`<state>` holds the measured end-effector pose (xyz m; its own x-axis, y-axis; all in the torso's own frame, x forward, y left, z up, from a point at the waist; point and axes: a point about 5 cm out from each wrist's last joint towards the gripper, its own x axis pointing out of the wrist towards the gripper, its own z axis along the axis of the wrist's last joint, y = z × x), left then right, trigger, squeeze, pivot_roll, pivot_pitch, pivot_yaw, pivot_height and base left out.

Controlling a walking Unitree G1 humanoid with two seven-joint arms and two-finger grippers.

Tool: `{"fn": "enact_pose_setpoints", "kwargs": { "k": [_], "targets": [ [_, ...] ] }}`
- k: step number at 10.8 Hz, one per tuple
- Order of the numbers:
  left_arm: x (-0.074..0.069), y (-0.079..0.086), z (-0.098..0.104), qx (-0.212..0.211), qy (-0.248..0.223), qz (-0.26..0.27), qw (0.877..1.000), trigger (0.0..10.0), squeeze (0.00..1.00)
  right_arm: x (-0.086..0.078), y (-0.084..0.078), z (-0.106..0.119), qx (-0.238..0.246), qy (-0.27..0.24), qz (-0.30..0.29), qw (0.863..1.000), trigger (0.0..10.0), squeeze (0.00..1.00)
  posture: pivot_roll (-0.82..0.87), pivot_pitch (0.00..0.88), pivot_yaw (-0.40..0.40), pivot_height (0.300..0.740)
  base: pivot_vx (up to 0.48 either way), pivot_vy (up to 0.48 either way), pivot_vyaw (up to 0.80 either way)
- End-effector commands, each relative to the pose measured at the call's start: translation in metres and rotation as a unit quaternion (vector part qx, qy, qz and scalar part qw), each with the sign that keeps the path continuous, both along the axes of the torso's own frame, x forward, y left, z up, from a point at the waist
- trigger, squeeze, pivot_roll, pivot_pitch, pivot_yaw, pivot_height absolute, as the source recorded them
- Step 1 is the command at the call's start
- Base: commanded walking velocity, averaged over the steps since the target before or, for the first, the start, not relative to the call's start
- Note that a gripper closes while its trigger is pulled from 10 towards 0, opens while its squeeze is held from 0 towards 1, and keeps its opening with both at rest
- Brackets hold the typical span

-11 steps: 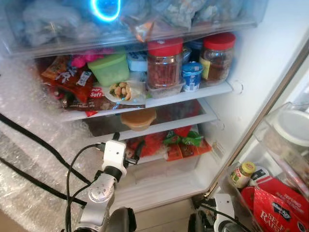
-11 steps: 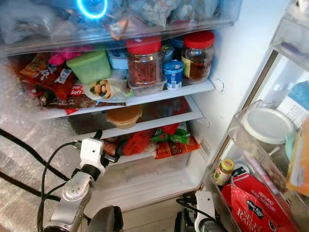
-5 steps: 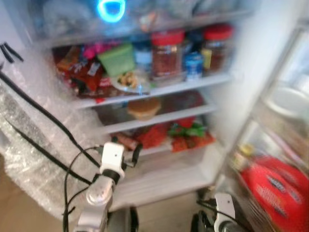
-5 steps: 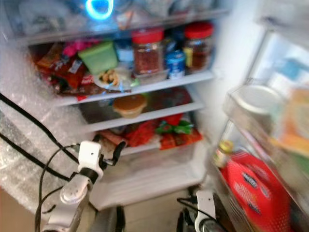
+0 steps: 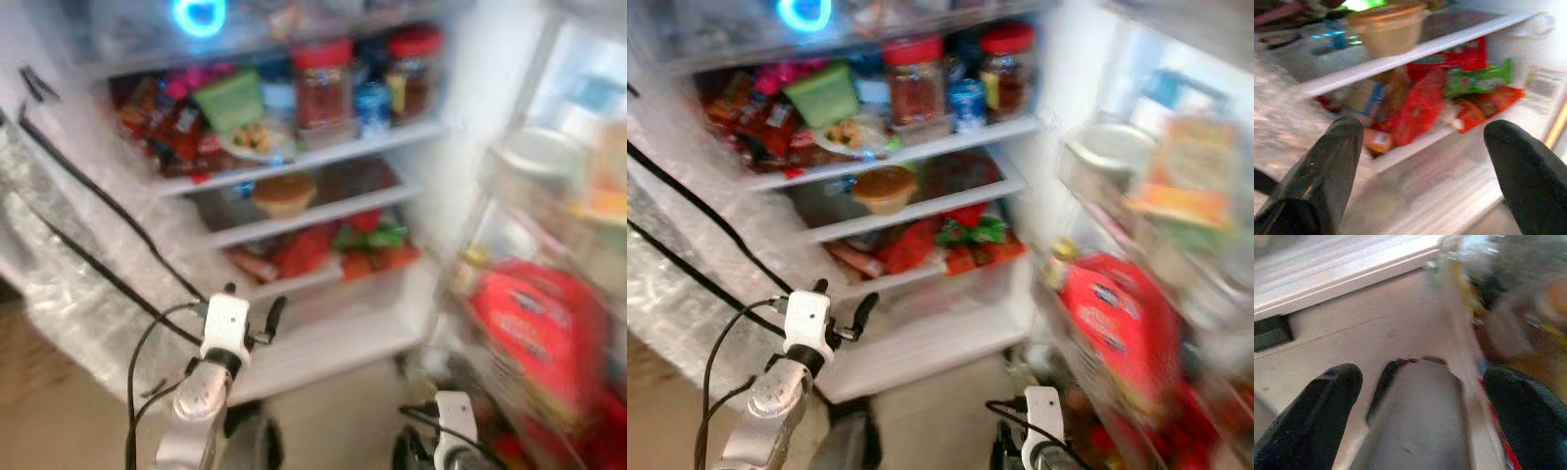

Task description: Restocking fridge

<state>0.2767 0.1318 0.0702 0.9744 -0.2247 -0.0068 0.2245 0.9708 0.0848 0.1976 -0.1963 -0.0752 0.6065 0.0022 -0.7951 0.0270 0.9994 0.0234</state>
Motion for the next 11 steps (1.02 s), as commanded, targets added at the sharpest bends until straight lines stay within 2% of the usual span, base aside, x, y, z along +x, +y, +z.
{"fn": "enact_pose_setpoints", "kwargs": {
  "k": [1, 6, 7, 9, 11],
  "targets": [
    [-0.003, 0.009, -0.012, 0.009, 0.029, 0.014, 0.999, 10.0, 0.00, -0.013, 0.004, -0.008, 0.007, 0.029, -0.002, 1.000, 10.0, 0.00, -0.02, 0.037, 0.044, 0.621, -0.277, 0.000, 0.00],
    [-0.023, 0.037, -0.056, 0.015, 0.139, 0.068, 0.988, 10.0, 0.00, -0.013, 0.002, -0.007, 0.006, 0.030, 0.005, 1.000, 10.0, 0.00, -0.01, 0.044, 0.034, 0.621, 0.000, 0.000, 0.00],
    [-0.028, 0.048, -0.068, 0.021, 0.175, 0.099, 0.979, 10.0, 0.00, -0.013, 0.002, -0.007, 0.006, 0.031, 0.007, 0.999, 10.0, 0.00, -0.01, 0.046, 0.032, 0.621, 0.000, 0.000, 0.00],
    [-0.033, 0.068, -0.091, 0.033, 0.264, 0.133, 0.955, 10.0, 0.00, -0.013, 0.002, -0.007, 0.006, 0.032, 0.010, 0.999, 10.0, 0.00, 0.00, 0.042, 0.028, 0.621, 0.000, 0.000, 0.00],
    [-0.042, 0.081, -0.107, 0.065, 0.315, 0.138, 0.937, 10.0, 0.00, -0.013, 0.003, -0.007, 0.008, 0.031, 0.011, 0.999, 10.0, 0.00, 0.00, 0.043, 0.032, 0.621, 0.000, 0.000, 0.00]
  ]
}}
